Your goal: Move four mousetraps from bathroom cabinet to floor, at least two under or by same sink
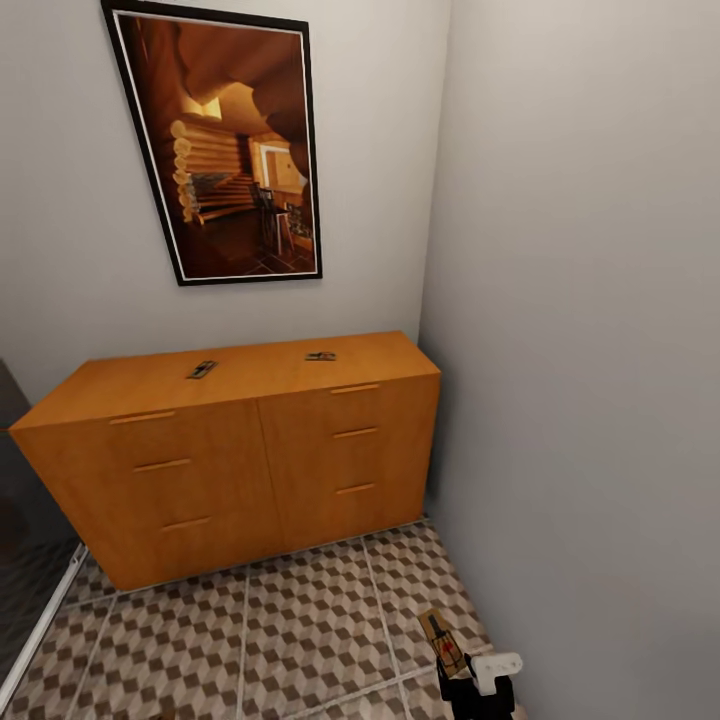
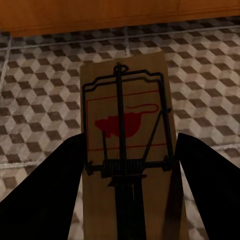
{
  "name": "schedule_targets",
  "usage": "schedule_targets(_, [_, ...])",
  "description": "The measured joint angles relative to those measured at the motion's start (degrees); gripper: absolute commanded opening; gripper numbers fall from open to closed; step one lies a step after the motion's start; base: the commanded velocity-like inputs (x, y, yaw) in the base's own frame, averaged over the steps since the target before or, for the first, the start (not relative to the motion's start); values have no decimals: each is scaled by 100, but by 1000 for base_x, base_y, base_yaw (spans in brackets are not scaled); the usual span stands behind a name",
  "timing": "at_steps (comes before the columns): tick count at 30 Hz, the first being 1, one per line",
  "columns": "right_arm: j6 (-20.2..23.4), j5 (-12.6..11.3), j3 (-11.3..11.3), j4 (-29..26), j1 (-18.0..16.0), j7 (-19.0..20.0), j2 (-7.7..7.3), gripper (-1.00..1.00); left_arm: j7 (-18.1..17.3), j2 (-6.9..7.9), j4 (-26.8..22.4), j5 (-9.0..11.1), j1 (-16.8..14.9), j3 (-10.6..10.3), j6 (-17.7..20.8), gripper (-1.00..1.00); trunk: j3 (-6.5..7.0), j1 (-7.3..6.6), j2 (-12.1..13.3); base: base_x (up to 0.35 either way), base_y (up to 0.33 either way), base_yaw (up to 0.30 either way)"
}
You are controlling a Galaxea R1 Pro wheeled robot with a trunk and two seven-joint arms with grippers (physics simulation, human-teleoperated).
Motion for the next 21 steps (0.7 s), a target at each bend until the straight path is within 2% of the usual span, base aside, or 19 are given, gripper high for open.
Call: schedule_targets(21, [0, -1, -9, 1, -1, -5, -31, -100, 0, -7, -1, -1, 1, -1, 0, -100, 0, 0, 0, 0, 0, 252])
